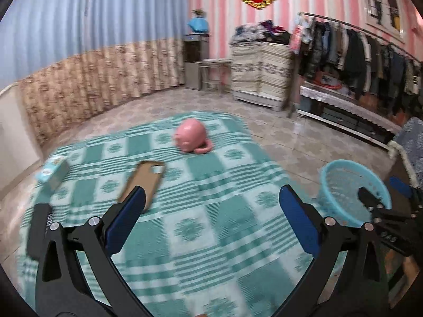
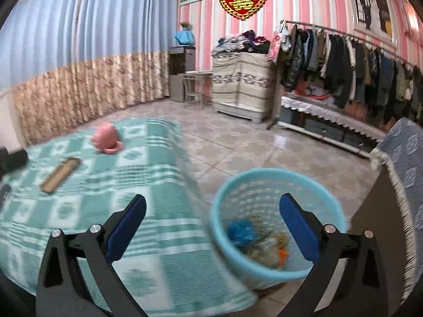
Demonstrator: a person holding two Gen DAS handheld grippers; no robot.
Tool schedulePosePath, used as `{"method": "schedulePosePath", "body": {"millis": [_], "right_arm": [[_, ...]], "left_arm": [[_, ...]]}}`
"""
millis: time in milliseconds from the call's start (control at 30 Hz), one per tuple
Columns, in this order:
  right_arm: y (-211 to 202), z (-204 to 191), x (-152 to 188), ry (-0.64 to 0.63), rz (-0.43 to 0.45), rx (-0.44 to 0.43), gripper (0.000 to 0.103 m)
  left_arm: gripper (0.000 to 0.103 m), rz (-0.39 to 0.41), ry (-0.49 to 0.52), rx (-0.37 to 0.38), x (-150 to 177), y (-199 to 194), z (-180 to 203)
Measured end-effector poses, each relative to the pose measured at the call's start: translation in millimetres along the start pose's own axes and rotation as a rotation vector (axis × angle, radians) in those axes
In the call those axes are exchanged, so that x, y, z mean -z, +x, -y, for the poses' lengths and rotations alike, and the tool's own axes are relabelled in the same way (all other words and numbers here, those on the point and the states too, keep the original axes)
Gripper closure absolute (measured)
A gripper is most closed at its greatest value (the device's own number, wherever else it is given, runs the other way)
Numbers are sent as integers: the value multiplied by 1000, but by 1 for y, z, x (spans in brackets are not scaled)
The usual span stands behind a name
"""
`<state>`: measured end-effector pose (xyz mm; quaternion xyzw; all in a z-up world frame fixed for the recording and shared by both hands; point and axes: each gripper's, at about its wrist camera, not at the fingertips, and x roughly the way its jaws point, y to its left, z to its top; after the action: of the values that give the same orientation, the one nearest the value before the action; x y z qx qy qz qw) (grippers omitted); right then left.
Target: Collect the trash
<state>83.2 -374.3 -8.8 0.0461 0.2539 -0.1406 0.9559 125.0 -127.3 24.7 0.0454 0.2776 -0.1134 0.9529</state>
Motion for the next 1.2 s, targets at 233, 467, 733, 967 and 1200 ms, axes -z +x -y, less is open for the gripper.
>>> {"method": "schedulePosePath", "body": {"millis": [233,467,733,967,1200], "right_arm": [[-21,-37,12,-25,7,-52,5],[-40,-63,23,-64,24,-82,5],[-56,-70,26,-70,47,-76,4],[-65,-82,31,-99,60,-96,5],[-65,-92,34,-119,54,-94,5]], "left_arm": [[5,22,-18,-120,21,-28,-31],[5,37,-98,-150,40,-52,-65],[5,89,-139,-192,60,-75,-84],[5,128,-124,-216,69,-85,-86],[5,132,-165,-210,73,-88,-95]]}}
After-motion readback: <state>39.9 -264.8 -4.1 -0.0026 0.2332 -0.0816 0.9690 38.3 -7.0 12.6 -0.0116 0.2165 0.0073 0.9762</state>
